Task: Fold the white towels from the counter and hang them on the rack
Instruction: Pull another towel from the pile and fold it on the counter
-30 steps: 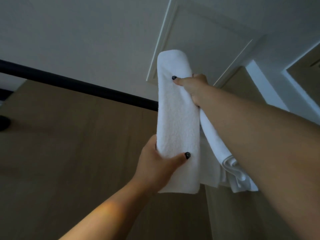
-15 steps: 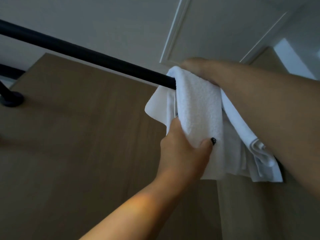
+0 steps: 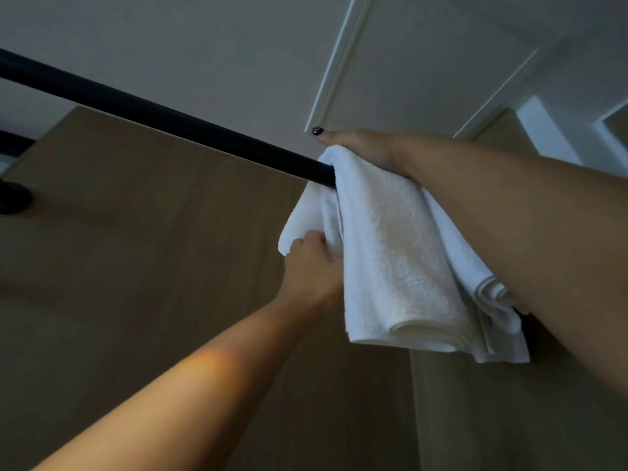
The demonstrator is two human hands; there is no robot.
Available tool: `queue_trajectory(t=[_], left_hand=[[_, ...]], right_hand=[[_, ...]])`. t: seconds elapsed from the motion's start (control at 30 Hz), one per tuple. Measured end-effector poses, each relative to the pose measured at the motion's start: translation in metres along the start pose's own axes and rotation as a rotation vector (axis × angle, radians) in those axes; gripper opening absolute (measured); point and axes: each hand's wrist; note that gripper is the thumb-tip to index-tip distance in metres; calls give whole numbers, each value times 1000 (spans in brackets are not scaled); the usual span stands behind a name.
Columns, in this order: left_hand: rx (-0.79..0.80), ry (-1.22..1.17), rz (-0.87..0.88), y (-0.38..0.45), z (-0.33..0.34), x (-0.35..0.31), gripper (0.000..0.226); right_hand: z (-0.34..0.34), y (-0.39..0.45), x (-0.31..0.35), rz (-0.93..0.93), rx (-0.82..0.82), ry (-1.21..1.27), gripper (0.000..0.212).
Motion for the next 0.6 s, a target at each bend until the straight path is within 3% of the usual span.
queue_trajectory(t=[0.07,0.17,0.3,0.43,0.47,0.57,0.6], left_hand=[[14,171,-31,3,7,-6,55],[-142,77,-112,9,10,-16,17],[-320,150,184,16,5,0,11],[-222,240,320,24,-10,3,12],[-162,207,294,29,-17,2,20],[-34,20,121,46,-36,-2,96],[2,-5,100,48,-40,-3,95]], right_hand=[[0,0,1,-3,2,-9,50],[2,-2,3,-16,10,-11,50],[5,-16,8,11,-35,-95,34],[9,-24,13,-18,-79,-168,32],[10,-24,13,-6,-95,-162,33],[9,-26,13,9,-109,-177,33],[9,-27,14,21,-128,-184,32]])
Point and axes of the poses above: each hand's wrist, its own y-axis towards the middle knuckle, its own z-axis out of the palm, x = y × z, and after that the axes turned 14 degrees about -y, right-handed
